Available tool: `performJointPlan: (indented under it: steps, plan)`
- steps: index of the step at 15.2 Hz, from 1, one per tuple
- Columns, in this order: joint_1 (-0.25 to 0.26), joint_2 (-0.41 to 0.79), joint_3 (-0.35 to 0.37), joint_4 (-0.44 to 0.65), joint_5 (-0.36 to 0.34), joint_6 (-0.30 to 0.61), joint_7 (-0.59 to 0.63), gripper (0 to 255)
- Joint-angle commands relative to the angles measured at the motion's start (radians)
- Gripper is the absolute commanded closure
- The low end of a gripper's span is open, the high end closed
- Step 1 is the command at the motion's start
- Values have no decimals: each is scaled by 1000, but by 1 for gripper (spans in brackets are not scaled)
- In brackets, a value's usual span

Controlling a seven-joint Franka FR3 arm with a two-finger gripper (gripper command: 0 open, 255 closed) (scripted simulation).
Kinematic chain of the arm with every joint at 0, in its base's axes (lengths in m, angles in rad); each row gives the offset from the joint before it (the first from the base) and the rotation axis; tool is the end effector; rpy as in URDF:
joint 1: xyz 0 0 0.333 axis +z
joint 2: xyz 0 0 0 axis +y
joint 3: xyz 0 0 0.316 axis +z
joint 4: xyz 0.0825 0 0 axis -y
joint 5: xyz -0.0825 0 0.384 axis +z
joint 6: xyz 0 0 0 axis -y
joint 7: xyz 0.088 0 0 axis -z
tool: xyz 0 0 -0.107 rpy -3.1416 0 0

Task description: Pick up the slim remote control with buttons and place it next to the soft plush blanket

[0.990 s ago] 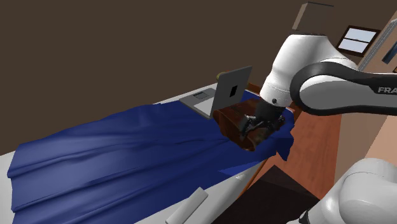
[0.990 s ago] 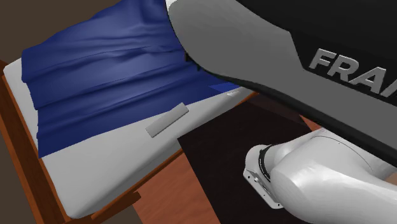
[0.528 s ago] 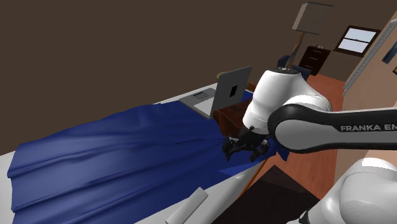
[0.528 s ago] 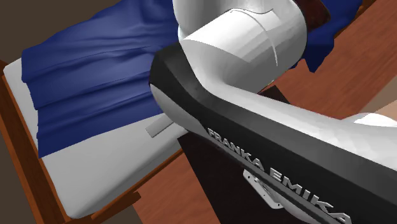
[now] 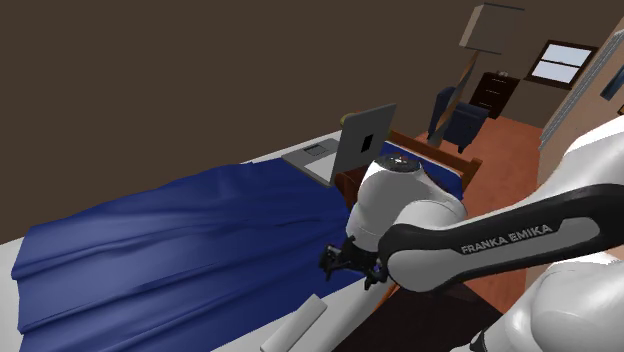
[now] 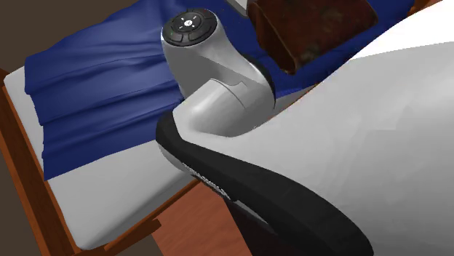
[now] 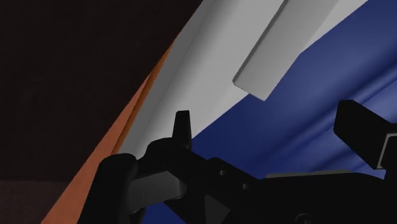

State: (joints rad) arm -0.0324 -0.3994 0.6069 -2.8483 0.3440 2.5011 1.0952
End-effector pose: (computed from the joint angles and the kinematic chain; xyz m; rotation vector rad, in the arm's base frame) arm 0.3094 0.1699 0.2893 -2.8713 1.2737 -0.0400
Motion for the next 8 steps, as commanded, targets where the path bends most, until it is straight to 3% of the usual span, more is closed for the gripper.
performJointPlan:
  steps: [1, 3, 4, 6, 8]
  plan:
    - [-51, 121, 69, 22, -32, 103, 107, 0]
    - [-121, 240, 143, 46, -120, 191, 247, 0]
    - [-165, 305, 179, 61, -200, 233, 341, 0]
    - [-233, 452, 203, 101, -476, 298, 610, 0]
    - [-177, 592, 102, 161, -764, 325, 888, 0]
